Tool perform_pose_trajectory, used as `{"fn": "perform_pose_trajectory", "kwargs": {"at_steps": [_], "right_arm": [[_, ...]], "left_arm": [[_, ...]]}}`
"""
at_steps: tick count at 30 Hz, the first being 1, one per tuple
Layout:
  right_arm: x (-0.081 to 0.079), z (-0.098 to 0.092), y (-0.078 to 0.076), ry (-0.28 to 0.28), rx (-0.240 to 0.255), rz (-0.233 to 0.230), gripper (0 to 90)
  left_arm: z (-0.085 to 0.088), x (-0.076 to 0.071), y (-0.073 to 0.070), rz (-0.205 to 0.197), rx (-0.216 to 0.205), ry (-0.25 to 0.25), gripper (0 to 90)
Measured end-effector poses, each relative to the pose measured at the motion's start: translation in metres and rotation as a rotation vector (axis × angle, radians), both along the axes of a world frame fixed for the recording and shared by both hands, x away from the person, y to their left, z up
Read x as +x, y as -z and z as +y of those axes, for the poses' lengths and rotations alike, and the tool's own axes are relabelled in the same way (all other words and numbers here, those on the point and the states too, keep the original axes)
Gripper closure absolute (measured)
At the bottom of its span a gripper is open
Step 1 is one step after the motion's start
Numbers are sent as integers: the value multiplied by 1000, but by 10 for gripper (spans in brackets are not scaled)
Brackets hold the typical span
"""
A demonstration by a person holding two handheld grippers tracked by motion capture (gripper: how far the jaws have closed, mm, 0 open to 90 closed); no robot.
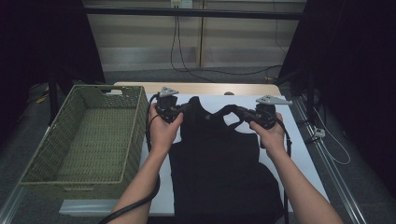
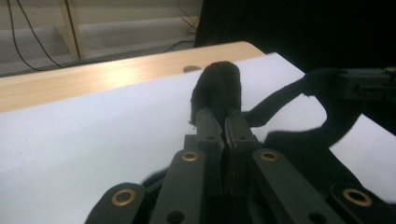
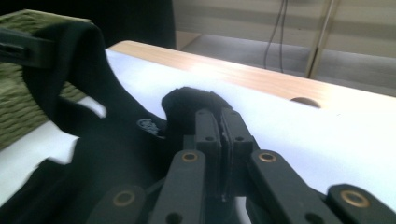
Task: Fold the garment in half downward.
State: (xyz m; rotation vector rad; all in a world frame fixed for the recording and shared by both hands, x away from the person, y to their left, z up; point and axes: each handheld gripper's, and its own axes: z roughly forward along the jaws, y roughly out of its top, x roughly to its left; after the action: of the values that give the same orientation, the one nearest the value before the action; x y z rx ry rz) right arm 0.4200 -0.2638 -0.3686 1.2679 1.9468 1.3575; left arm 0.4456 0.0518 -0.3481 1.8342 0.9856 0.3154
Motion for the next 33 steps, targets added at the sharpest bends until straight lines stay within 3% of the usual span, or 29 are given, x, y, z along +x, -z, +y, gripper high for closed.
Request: {"fn": "perform_pose_trajectory", "kwargs": {"at_steps": [1,3,4,7,8,9,15,19,21,24,26,27,29,33], "right_arm": [[-6,0,0,-3,7,-6,875],[-18,0,3,-22,25,-1,875],[-24,0,5,-22,27,4,875],[-41,-2,14,-39,34,30,875],[-47,-3,17,-41,33,37,875],[-52,-4,20,-46,21,45,875],[-85,-14,30,-97,15,48,875],[-109,-24,30,-136,34,39,874],[-119,-28,38,-152,40,68,873],[-127,-31,57,-195,-6,145,860],[-128,-33,65,-217,-18,205,748],[-128,-34,67,-216,-26,215,629],[-128,-36,66,-189,-38,205,551],[-123,-39,59,-155,5,173,410]], "left_arm": [[0,-6,2,-1,-15,3,870],[1,-17,5,-1,3,29,869],[0,-24,8,1,-21,30,869],[1,-40,20,29,-30,56,866],[3,-44,23,36,14,90,866],[2,-50,28,51,-11,84,866],[11,-77,39,73,-20,90,867],[14,-95,51,110,0,118,866],[17,-101,60,124,13,119,864],[20,-107,74,161,32,122,845],[21,-108,81,196,24,120,754],[21,-109,82,195,28,110,640],[20,-109,80,199,22,106,513],[26,-104,76,178,19,60,287]]}}
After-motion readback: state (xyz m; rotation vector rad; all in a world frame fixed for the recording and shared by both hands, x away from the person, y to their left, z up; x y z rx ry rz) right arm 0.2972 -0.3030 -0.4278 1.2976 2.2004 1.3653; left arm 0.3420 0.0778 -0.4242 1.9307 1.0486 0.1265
